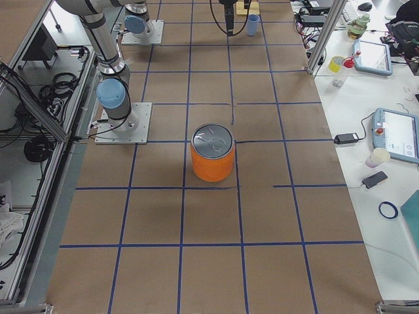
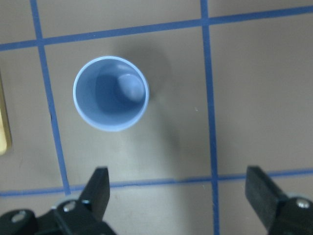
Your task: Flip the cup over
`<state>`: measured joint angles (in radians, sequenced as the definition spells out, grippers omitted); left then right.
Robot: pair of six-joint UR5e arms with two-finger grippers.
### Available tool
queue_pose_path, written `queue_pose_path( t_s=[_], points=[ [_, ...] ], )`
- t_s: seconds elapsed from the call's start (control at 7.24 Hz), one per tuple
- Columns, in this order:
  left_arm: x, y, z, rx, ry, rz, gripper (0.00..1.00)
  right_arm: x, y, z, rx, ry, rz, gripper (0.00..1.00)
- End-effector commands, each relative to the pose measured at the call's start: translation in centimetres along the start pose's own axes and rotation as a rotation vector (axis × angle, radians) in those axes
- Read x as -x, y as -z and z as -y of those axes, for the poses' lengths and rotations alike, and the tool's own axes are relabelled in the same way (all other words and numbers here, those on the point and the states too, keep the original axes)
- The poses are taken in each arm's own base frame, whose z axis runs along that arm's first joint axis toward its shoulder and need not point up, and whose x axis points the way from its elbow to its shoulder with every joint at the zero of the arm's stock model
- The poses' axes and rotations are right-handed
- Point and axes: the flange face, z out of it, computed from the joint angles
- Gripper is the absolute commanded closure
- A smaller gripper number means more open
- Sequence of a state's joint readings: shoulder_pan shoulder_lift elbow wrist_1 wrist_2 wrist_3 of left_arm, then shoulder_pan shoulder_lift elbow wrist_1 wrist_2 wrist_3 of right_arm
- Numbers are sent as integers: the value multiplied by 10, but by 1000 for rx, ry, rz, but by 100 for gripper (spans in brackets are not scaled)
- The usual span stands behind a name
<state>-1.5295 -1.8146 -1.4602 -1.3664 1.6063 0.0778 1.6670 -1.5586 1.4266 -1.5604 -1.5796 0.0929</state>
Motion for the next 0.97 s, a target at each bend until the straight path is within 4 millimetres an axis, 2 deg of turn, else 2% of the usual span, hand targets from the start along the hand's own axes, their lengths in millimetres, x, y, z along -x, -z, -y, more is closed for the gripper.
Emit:
queue_pose_path(
  t_s=[0.0,0.14,0.28,0.41,0.83],
  points=[
    [-24,72,-52,-1,44,-3,0,0,0,0,-1,3,1,0],
    [-40,89,-75,-25,16,-4,0,0,0,0,-1,-8,3,0],
    [-47,104,-89,-56,2,-2,0,0,0,0,-1,-9,3,0],
    [-46,119,-101,-84,-3,17,0,0,0,0,-1,-12,3,0],
    [-43,118,-111,-70,8,6,0,1,0,0,-1,-11,4,0]
  ],
)
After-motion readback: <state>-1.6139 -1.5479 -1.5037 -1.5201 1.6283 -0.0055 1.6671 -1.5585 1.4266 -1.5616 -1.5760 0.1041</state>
